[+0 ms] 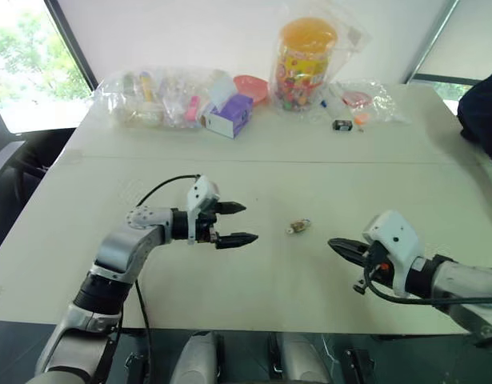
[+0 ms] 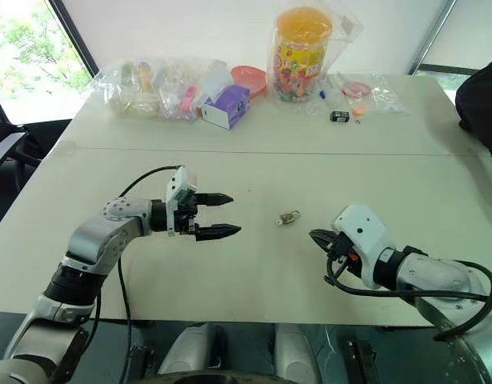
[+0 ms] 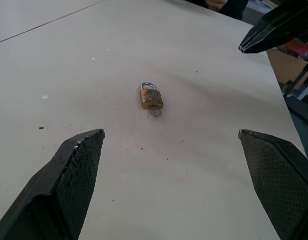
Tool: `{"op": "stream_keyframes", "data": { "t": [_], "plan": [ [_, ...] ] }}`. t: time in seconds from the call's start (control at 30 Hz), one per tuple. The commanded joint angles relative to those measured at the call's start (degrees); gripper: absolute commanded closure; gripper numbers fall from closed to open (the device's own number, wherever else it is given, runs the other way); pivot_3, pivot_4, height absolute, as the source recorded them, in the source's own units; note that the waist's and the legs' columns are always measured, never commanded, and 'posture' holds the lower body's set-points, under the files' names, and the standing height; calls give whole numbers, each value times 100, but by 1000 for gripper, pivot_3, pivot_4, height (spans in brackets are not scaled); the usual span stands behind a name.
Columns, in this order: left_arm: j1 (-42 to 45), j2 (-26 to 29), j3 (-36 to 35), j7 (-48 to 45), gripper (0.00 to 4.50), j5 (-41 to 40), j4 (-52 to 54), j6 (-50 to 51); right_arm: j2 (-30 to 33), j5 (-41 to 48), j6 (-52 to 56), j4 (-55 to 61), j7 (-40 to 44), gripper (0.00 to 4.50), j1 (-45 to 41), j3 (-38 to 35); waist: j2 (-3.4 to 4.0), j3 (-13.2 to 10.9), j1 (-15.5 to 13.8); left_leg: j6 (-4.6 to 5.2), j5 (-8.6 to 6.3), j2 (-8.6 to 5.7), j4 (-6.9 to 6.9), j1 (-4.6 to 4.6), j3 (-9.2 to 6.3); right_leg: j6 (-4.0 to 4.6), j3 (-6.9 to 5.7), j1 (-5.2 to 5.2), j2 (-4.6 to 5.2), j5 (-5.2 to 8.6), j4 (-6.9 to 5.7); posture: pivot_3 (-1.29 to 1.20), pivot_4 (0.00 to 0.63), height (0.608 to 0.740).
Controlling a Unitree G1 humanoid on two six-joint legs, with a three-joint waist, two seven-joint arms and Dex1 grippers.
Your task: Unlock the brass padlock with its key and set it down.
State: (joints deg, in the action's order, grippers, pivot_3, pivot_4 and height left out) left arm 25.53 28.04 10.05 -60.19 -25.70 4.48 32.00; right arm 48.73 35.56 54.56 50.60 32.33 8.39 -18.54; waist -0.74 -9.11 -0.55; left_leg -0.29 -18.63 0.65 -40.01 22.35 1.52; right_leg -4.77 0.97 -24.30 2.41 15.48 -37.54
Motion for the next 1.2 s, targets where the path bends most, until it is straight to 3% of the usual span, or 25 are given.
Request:
{"op": "stream_keyframes", "data": {
  "t": [0.03,0.6,0.83,0.93,1.03,1.2],
  "plan": [
    [141,-2,-94,-68,47,-65,49,-94,131,17,-78,13,97,4500,-69,-116,0,0,-2,0,0,0,0,0,0,0,0,0,0,0,0,0,150,735],
    [151,84,-102,-151,47,-99,56,-69,365,-323,-519,-429,429,4500,-381,284,0,0,-4,0,0,0,-2,1,1,-1,1,0,1,0,0,0,150,735],
    [113,56,-58,-151,47,-122,91,-70,478,-667,-889,-966,664,4500,-947,917,0,0,-1,0,0,0,-2,0,0,-1,0,0,1,0,0,0,150,735],
    [110,12,-24,-138,47,-127,99,-54,562,-955,-1189,-1523,1013,4500,-1406,1517,0,0,1,0,0,0,-3,0,1,-1,0,0,1,0,0,0,150,735],
    [112,-26,-30,-97,0,-115,91,-63,565,-1226,-1515,-2222,1449,3598,-1908,2066,0,0,7,0,0,0,-3,0,2,0,0,0,1,0,0,0,150,735],
    [42,-20,-90,25,0,-134,205,-4,453,-1780,-2130,-3432,2090,1071,-2802,2816,1,-1,14,0,0,0,-3,1,3,-1,0,-3,3,0,0,0,150,735]
  ]
}}
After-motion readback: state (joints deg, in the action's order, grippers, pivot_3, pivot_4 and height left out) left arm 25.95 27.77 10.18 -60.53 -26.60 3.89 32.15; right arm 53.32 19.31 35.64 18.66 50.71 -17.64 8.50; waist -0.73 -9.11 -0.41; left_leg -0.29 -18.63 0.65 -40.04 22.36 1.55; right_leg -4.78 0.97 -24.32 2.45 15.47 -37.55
